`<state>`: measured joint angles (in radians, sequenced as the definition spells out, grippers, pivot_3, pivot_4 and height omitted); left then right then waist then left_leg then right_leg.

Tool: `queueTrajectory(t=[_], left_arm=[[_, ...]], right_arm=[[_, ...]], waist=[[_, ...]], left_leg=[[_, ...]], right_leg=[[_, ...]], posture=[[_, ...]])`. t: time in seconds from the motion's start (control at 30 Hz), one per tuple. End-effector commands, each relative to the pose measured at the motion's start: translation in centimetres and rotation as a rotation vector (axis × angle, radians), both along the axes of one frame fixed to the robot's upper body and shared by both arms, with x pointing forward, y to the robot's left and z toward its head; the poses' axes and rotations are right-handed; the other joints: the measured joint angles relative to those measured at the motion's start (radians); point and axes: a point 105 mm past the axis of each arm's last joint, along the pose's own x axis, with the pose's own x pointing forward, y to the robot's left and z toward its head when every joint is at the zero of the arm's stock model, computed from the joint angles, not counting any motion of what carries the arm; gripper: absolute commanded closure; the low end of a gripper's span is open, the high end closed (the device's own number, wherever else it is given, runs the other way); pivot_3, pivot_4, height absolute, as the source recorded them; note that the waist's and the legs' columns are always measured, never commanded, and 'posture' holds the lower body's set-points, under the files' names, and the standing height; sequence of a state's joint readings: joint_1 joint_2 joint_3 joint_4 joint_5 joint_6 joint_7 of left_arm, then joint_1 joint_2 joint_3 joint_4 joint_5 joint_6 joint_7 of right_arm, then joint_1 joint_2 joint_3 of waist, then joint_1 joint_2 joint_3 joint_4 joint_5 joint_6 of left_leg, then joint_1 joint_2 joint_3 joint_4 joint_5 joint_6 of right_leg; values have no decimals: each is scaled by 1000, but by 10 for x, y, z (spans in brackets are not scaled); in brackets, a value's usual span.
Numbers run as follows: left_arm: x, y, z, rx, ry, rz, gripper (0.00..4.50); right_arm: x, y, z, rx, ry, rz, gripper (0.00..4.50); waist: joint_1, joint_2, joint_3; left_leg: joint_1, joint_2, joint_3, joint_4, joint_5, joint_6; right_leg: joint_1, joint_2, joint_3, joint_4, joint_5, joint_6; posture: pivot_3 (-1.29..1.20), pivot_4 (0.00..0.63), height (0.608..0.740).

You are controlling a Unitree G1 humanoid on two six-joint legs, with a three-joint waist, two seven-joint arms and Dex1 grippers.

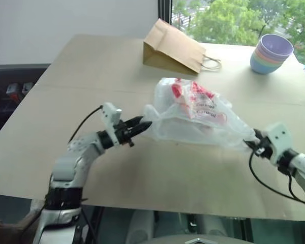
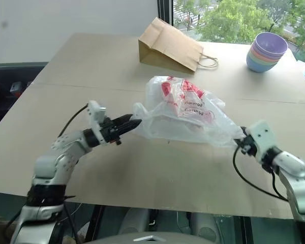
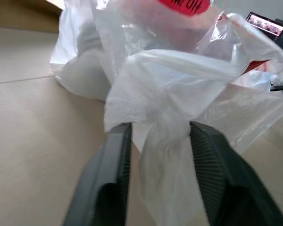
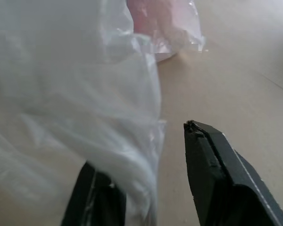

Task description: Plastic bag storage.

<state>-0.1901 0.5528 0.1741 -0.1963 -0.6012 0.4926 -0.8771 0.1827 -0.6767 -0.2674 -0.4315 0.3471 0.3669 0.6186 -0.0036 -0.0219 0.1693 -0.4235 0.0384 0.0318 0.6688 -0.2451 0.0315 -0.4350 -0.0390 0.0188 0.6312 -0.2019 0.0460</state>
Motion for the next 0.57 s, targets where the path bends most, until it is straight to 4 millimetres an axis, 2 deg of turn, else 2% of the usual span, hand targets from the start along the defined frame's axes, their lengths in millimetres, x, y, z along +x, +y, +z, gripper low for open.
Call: queueTrajectory(t=[0.03,0.1,0.2,0.27,0.37,0.57], left_arm=[[-20,12,16,40,-93,21,633],[-30,23,6,105,-89,44,27],[-47,36,-11,148,-16,61,27],[-53,46,-21,177,9,98,27],[-59,55,-30,190,36,128,27],[-58,59,-29,174,44,165,27]], right_arm=[[-30,12,34,64,-62,91,519],[-49,14,39,80,-46,114,0],[-75,11,45,64,-75,112,0],[-92,6,32,41,-37,117,0],[-103,-8,16,36,-9,85,0],[-112,-30,-7,-8,18,53,0]], waist=[[-1,0,0],[0,0,0],[-1,1,-1],[-1,0,-1],[-6,1,-1],[-7,1,-2]], left_leg=[[2,0,0,0,0,0],[10,2,1,1,0,0],[15,4,0,1,0,0],[19,4,1,1,0,-1],[21,4,4,0,-3,-6],[20,4,5,-3,-4,-6]], right_leg=[[2,0,1,0,0,0],[8,-1,2,1,-4,0],[12,-2,2,1,-5,0],[15,-3,3,1,-5,0],[16,-15,-1,-1,-5,0],[14,-20,-3,-4,-5,0]], posture=[[0,150,740],[0,150,740],[0,150,740],[0,150,740],[0,150,740],[0,150,740]])
